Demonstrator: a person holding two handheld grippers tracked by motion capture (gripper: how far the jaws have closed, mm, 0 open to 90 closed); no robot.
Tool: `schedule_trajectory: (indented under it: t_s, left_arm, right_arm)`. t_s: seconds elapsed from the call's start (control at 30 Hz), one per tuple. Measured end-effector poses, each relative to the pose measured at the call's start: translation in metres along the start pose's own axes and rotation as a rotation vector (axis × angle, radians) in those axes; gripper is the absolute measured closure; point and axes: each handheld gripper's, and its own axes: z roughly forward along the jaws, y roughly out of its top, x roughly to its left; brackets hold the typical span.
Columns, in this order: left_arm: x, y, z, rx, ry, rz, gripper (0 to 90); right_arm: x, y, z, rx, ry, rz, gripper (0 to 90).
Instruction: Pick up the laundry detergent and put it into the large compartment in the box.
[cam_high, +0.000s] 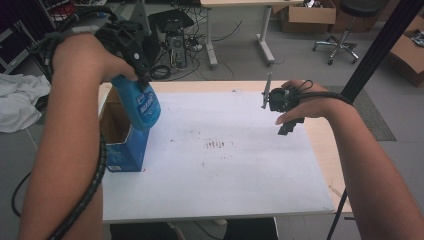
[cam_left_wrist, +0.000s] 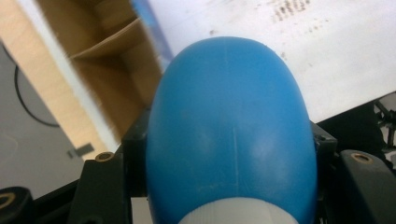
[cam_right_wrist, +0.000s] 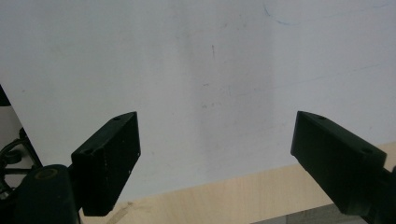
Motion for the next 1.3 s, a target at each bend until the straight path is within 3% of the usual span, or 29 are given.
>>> schedule_trajectory:
  t_s: [0.3,0.57,0.8,1.3]
  left_arm:
    - [0.041,-0.01,-0.003,-0.014,0.014,-0.149,39.0]
    - [0.062,-0.014,0.007,0.005,0.049,-0.244,39.0]
    - [0.072,-0.017,0.018,0.015,0.044,-0.277,39.0]
    - [0.077,-0.014,0.047,0.05,0.046,-0.261,39.0]
  right_arm:
    - [0.004,0.003,0.0,0.002,-0.007,-0.011,15.8]
    - [0.004,0.005,0.001,0.006,-0.007,-0.014,15.8]
    - [0.004,0.006,0.003,0.008,-0.002,-0.011,15.8]
    - [0.003,0.008,0.004,0.001,-0.003,-0.014,15.8]
